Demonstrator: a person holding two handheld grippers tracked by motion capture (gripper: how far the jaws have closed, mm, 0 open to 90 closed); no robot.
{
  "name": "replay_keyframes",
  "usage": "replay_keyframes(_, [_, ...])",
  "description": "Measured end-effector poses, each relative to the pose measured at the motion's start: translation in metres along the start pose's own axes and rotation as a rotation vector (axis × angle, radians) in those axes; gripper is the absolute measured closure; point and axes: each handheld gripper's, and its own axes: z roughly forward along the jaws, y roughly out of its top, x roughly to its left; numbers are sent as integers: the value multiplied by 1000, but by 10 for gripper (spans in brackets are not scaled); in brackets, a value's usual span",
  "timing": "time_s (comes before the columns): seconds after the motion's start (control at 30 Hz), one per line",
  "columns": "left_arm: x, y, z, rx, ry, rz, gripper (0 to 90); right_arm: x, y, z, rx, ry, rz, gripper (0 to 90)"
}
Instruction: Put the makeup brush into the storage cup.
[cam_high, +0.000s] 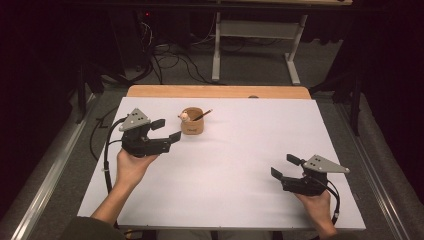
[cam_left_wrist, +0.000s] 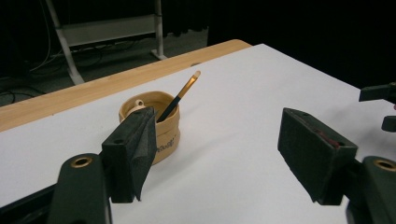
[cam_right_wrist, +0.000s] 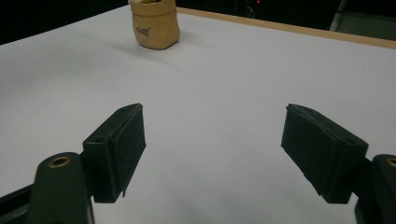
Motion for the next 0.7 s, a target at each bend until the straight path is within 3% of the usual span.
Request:
replay_keyframes(0.37, [-2, -4, -7, -5, -16, -6, 287, 0, 0, 0, 2, -1, 1, 235])
replay_keyframes(0.7, [0, -7, -12, -19, 0, -7, 293, 0, 0, 0, 3, -1, 1, 235])
